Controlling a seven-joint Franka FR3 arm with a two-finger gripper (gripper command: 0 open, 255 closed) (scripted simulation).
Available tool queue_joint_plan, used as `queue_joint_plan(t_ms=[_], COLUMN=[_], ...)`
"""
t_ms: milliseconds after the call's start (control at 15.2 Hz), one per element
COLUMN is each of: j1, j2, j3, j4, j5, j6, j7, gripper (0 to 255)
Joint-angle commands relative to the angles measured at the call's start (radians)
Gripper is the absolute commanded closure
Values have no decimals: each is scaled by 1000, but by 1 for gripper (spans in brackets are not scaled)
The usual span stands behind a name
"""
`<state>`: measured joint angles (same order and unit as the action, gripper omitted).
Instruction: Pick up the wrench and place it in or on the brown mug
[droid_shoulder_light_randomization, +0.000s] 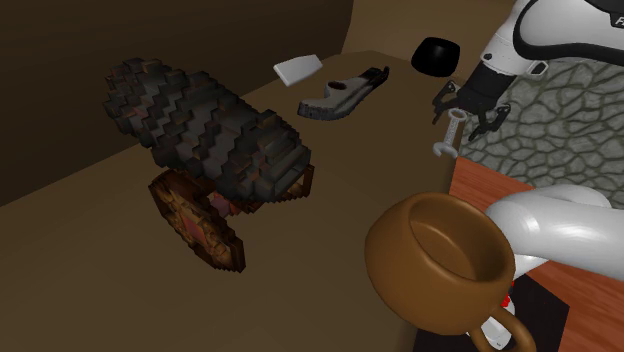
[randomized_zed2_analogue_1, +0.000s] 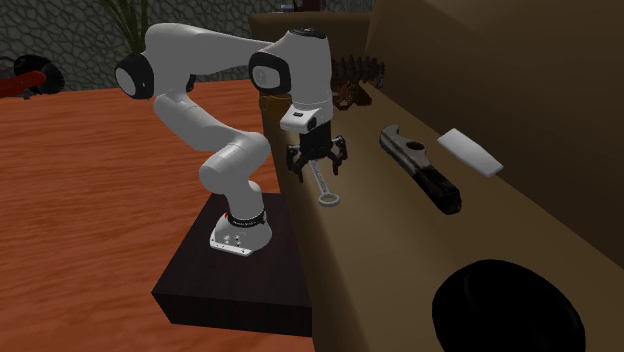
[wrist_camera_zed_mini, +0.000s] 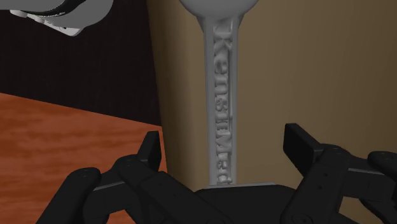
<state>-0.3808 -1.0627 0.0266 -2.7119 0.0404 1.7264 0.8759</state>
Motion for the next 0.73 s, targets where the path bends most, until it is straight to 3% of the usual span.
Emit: queue_joint_plan(t_ms=[0,660], j1=[0,1], j2=[0,3], j3=[0,-1], j4=[0,15], j5=[0,-1], j6=[0,-12], j7=[0,1], gripper=[255,255])
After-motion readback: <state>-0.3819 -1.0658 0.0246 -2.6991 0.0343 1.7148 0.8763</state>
